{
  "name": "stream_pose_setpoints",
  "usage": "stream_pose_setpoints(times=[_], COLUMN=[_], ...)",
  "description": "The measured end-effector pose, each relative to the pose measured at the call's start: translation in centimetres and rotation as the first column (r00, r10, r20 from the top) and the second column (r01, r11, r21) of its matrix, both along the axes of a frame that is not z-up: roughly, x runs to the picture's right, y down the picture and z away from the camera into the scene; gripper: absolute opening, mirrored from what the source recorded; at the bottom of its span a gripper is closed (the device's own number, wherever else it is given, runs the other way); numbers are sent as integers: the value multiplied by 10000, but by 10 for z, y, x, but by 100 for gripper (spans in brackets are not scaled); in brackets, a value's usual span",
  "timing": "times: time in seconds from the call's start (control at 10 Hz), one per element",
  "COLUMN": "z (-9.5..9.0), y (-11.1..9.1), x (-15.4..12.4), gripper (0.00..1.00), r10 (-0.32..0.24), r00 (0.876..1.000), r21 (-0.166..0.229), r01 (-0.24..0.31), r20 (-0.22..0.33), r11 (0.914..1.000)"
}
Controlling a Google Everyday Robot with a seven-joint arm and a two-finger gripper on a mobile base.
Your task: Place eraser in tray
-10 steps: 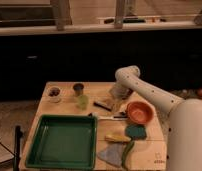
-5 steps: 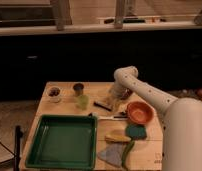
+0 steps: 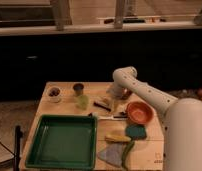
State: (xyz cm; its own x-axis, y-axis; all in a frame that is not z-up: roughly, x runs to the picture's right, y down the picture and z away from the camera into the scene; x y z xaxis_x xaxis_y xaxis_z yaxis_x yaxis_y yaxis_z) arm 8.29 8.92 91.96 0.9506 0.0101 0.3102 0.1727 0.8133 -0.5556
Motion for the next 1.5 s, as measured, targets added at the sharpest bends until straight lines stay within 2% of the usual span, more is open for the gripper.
stream_pose_setpoints(times=[0.5,0.6,0.8,0.9,1.0,1.2,1.4,1.5], z=[11,15,22,27,29,30,29,29], y=[7,10,11,12,12,12,12,12], x=[-19,-24,-27,-30,-31,-32,-32,-33], gripper=[80,75,57,43,36,13,1,0], r10=[-32,-73,-47,-19,-8,1,-20,-30], r00=[9997,9995,9995,9994,9994,9993,9993,9993], r21=[-246,-317,-357,-388,-391,-430,-440,-435], r01=[38,82,59,32,22,15,37,46], r20=[261,298,319,337,349,371,375,374], r11=[9997,9995,9993,9992,9992,9991,9990,9990])
